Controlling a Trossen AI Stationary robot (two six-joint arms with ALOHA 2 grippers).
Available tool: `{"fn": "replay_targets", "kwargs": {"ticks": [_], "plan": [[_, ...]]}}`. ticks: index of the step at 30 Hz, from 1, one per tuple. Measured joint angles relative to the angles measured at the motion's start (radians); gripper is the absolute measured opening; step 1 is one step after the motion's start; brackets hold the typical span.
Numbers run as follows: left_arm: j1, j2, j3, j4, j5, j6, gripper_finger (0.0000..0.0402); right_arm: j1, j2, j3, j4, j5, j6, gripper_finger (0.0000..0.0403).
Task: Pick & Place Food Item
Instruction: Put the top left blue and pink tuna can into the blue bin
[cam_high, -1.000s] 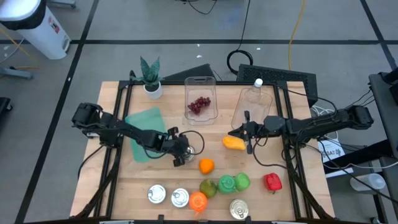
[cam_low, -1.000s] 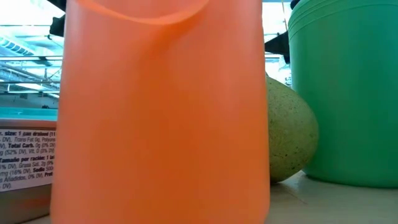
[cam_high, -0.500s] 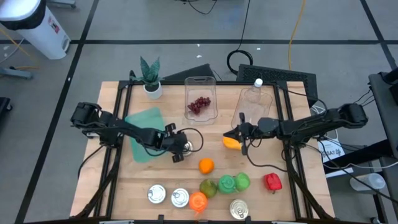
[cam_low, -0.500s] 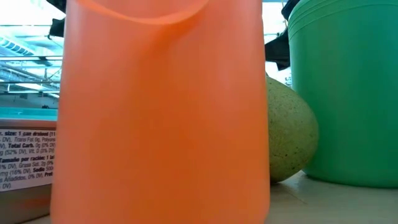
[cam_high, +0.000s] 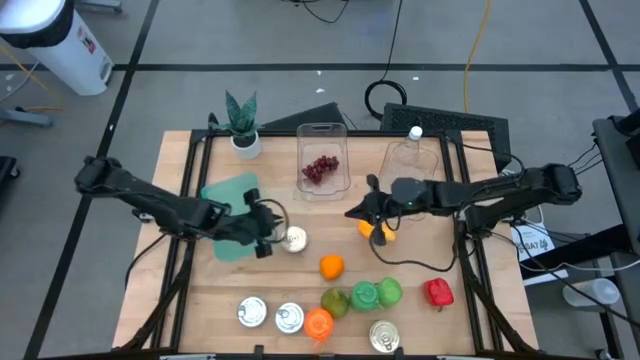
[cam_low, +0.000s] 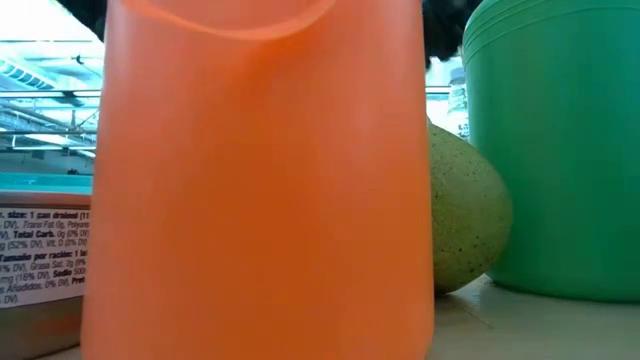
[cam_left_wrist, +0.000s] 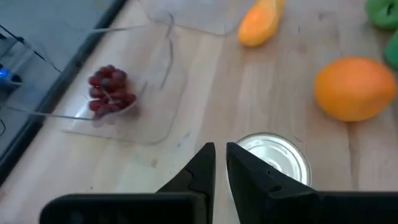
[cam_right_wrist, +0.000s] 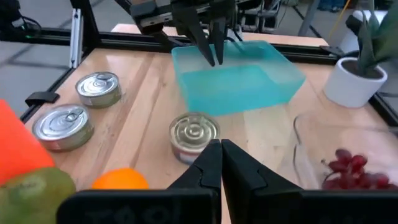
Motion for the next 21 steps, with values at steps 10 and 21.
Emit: {"fn": "replay_targets", "kwargs": {"ticks": [10, 21], "plan": [[-0.062, -0.207, -0.247, 0.216, -0.037, -0.079, 0.0051, -0.001, 0.321, 0.448, -0.471, -0.025, -0.126, 0.0], [-0.068, -0.219, -0.299, 0.25, 0.0, -0.088, 0.0051, 0.006, 0.605, 0.772, -0.522, -0.024, -0.187, 0.0006]]}}
